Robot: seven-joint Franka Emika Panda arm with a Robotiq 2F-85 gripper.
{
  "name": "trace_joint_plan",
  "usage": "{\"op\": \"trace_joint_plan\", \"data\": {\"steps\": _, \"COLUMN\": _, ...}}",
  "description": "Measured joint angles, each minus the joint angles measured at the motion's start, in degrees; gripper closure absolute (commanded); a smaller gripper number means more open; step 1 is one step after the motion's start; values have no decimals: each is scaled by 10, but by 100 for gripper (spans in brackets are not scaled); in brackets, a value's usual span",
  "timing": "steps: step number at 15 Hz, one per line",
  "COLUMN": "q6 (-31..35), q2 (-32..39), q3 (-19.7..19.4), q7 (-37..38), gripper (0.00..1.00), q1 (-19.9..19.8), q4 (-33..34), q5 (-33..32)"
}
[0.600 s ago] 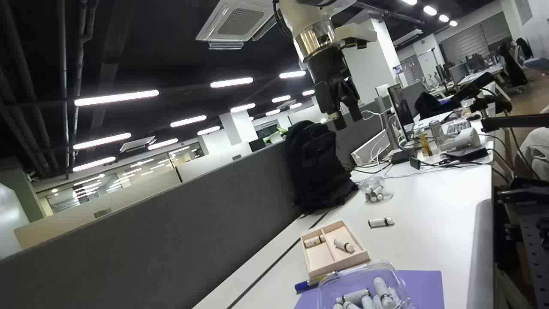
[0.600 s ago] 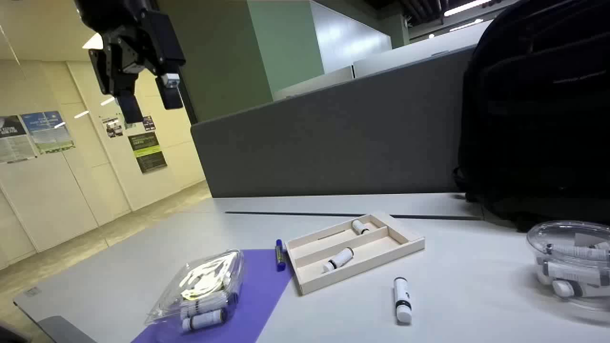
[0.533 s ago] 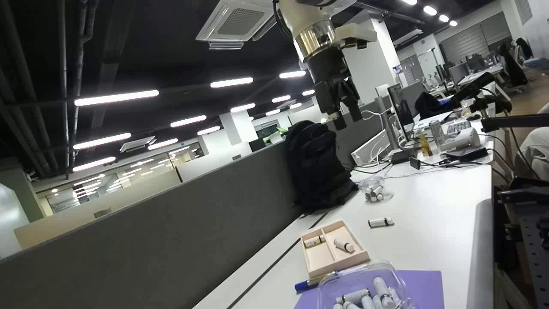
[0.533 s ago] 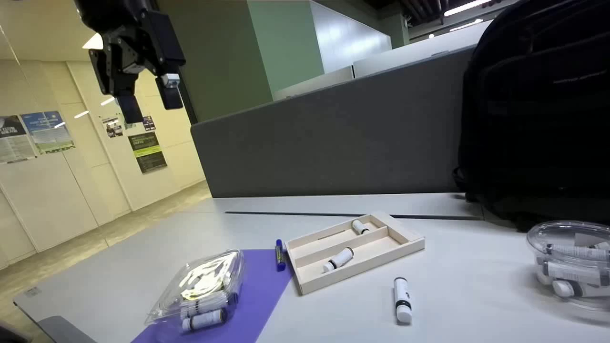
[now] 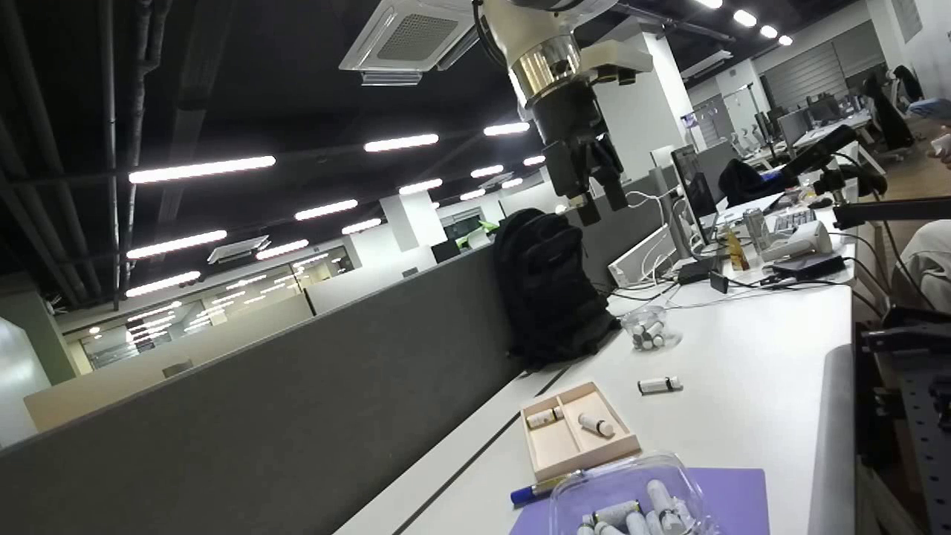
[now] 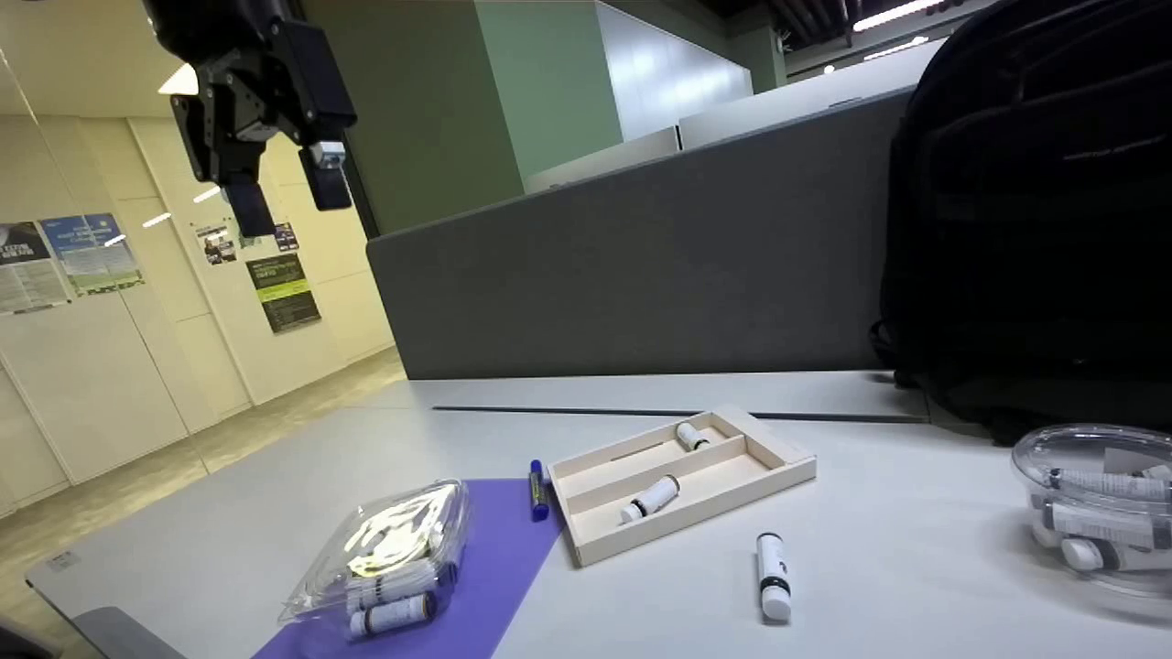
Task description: Pick the object and put it in the upper segment of the box
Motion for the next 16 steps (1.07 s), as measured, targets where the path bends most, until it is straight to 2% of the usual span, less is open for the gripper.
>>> {"op": "trace_joint_plan", "data": {"steps": 8, "q6": 6, "q2": 0, "q3": 0, "q7": 0, "gripper": 0, "q1": 0, "q4": -1, "q5": -1}}
{"op": "trace_joint_plan", "data": {"steps": 12, "q6": 112, "q2": 8, "q3": -5, "q7": 1, "gripper": 0, "q1": -5, "q4": -25, "q5": -6}}
{"op": "trace_joint_plan", "data": {"steps": 16, "q6": 214, "q2": 68, "q3": -39, "q7": 0, "gripper": 0, "q1": -26, "q4": -50, "q5": -6}}
